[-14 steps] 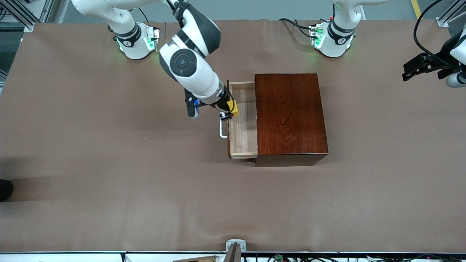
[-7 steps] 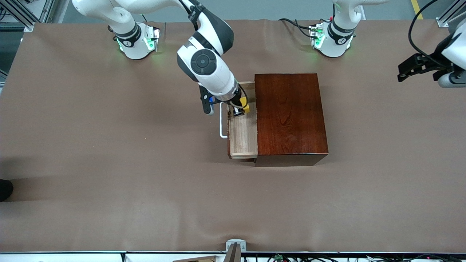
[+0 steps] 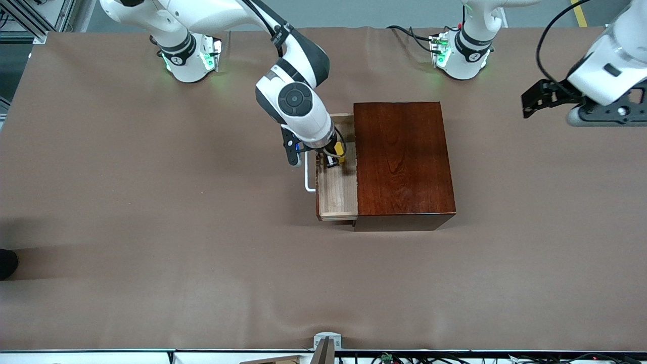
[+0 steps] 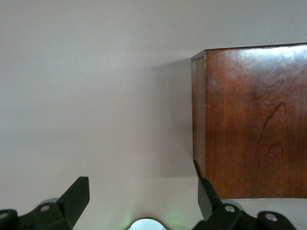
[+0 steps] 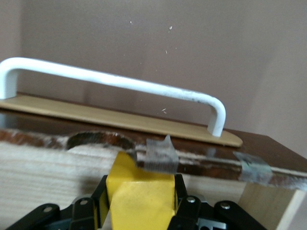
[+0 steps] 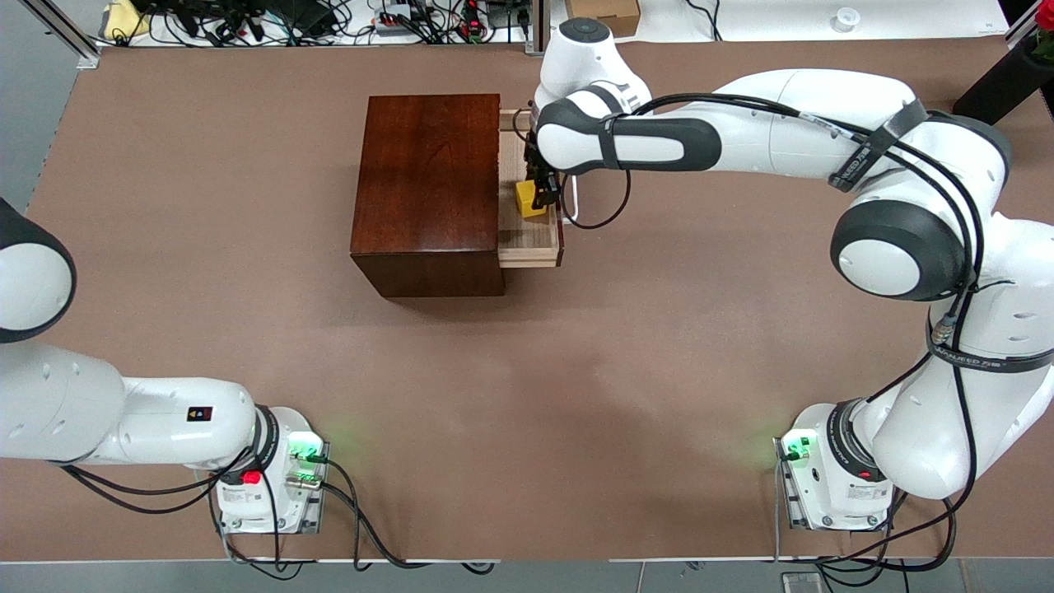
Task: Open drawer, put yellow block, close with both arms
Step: 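Lower the cube into the drawer and open the right gripper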
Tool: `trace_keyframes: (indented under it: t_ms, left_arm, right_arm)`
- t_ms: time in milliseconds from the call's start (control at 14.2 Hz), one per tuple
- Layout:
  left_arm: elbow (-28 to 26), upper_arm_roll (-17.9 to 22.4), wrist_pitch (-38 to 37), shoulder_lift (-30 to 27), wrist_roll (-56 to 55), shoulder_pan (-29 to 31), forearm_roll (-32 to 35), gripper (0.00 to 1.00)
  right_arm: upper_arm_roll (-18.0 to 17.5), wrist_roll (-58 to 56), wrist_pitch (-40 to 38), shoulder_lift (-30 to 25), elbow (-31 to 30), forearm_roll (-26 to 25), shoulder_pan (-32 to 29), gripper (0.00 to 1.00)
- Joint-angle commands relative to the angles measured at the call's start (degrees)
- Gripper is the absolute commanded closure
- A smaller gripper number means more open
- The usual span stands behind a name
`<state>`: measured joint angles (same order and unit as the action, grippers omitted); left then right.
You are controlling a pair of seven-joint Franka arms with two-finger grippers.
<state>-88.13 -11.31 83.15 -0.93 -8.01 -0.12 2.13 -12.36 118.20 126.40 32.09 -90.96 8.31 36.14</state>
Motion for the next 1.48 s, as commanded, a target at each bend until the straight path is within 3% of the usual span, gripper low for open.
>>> trace_keyframes:
  t_ms: [0, 141, 282, 353, 564, 776, 1129, 1411]
  left_arm:
    - [-0.11, -2.05, 2.27, 1.37, -1.74, 0.21, -1.25, 0.0]
    - [0.07, -3.8, 3.86, 2.77, -3.49, -0.06, -1.16, 0.0]
    - [0.85, -5.91, 4.83, 4.96, -6.3, -0.06, -0.9, 0.0]
    - [1.29, -6.96, 4.92, 6.19, -7.09, -0.06, -0.81, 0.0]
    - [2.79, -9.69, 7.11, 9.8, -11.13, -1.28, -0.55, 0.0]
    - [3.05, -9.88, 9.48, 11.82, -14.13, -3.57, -0.2, 0.0]
    - [3.23, -9.88, 11.77, 14.11, -17.82, -6.29, -0.2, 0.0]
    - [4.45, -9.88, 13.97, 17.18, -27.82, -11.47, -0.11, 0.0]
  right_arm:
    - [0.14, 1.86, -0.28, 0.87, 1.75, -0.23, -0.02, 0.66]
    - [0.06, 2.29, -0.89, 0.87, 2.8, -0.05, -0.29, 0.37]
    - [0.06, 4.23, -1.07, 0.78, 3.16, -0.13, -0.55, 0.19]
    - [0.06, 4.32, -1.15, 0.78, 3.59, -0.22, -0.64, 0.0]
    - [0.14, 4.15, -6.31, 0.78, 6.13, -0.48, -0.99, 0.0]
    - [0.14, 3.79, -14.58, 0.69, 10.53, -0.31, -2.48, 0.0]
    - [-0.29, 0.21, -20.57, 0.25, 13.88, -0.22, -6.52, 0.0]
    - [-4.94, -11.58, -26.63, -0.54, 16.24, -0.66, -13.01, 0.0]
